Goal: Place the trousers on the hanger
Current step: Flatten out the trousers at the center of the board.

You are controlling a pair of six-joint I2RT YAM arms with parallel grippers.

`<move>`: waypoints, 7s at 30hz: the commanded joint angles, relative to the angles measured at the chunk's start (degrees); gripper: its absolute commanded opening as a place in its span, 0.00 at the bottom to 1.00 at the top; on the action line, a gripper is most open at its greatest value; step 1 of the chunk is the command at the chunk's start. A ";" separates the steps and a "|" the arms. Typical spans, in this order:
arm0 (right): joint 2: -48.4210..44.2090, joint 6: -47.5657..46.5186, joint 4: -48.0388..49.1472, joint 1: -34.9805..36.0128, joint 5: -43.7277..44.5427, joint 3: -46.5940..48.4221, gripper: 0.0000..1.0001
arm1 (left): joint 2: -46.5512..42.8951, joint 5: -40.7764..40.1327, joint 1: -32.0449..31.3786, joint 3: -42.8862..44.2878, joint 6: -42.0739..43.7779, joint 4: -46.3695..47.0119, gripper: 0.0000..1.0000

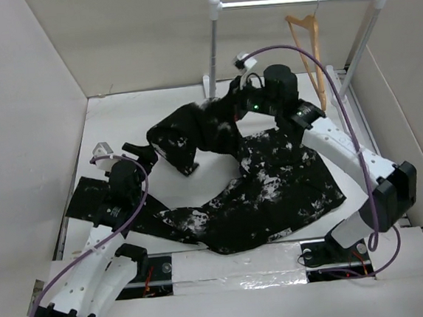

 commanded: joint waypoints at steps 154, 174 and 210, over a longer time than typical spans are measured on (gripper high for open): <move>22.72 9.74 5.04 -0.18 -1.74 -7.18 0.01 | 45.34 15.07 39.06 16.46 9.35 16.38 0.00; -5.98 10.95 6.51 -12.45 5.46 -27.44 0.50 | 38.49 7.49 36.96 19.10 5.05 3.63 0.51; 8.68 19.75 17.41 -47.99 -5.52 -37.39 0.00 | 22.21 34.04 29.84 16.81 3.20 15.06 0.46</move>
